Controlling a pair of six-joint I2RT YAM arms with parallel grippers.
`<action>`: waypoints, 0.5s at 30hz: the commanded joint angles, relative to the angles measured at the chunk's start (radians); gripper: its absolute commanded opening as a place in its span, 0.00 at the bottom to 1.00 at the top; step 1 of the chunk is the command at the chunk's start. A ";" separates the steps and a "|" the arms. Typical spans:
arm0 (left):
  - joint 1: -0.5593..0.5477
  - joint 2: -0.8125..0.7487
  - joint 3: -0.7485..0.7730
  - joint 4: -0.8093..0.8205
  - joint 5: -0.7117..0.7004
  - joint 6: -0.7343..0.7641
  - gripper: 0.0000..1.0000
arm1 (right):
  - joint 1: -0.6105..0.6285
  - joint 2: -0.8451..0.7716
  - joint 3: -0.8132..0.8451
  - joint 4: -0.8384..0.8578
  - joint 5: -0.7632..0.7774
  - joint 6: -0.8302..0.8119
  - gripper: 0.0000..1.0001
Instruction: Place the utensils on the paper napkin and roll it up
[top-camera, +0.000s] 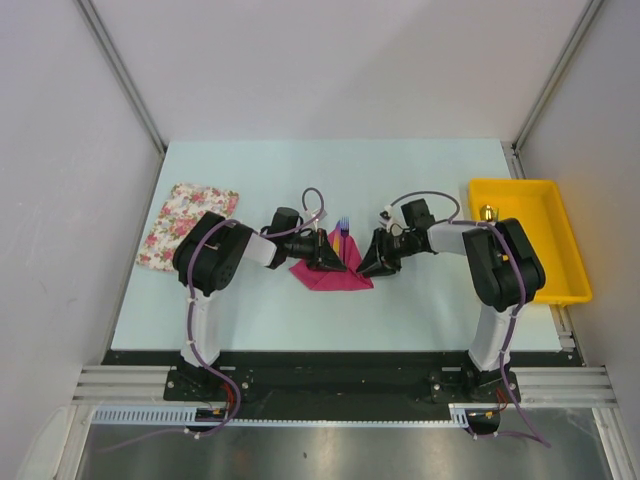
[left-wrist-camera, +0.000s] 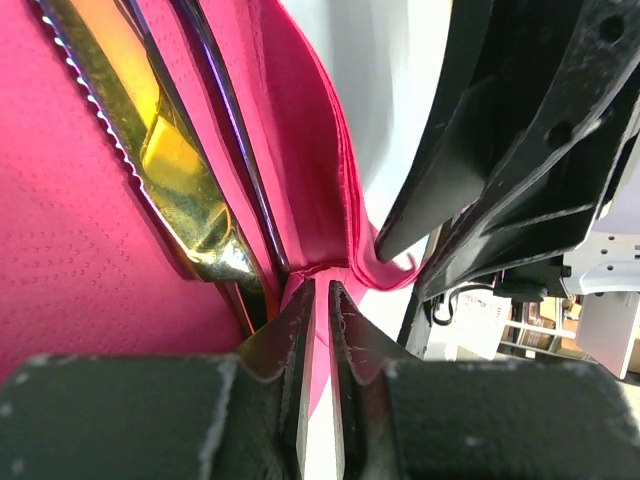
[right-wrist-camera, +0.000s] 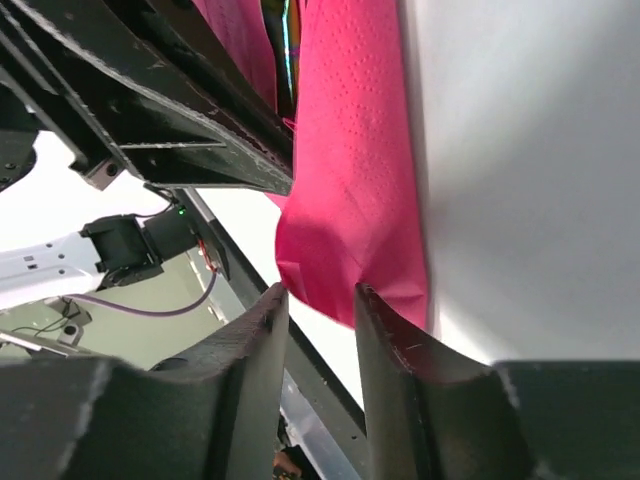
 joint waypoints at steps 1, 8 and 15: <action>0.010 -0.007 0.017 -0.008 -0.012 0.031 0.15 | 0.015 -0.019 0.033 -0.034 0.051 -0.012 0.46; 0.010 -0.006 0.020 -0.010 -0.006 0.035 0.15 | -0.003 -0.058 0.044 -0.132 0.197 -0.103 0.83; 0.010 -0.006 0.026 -0.018 -0.006 0.043 0.15 | -0.009 -0.081 0.023 -0.165 0.275 -0.164 0.82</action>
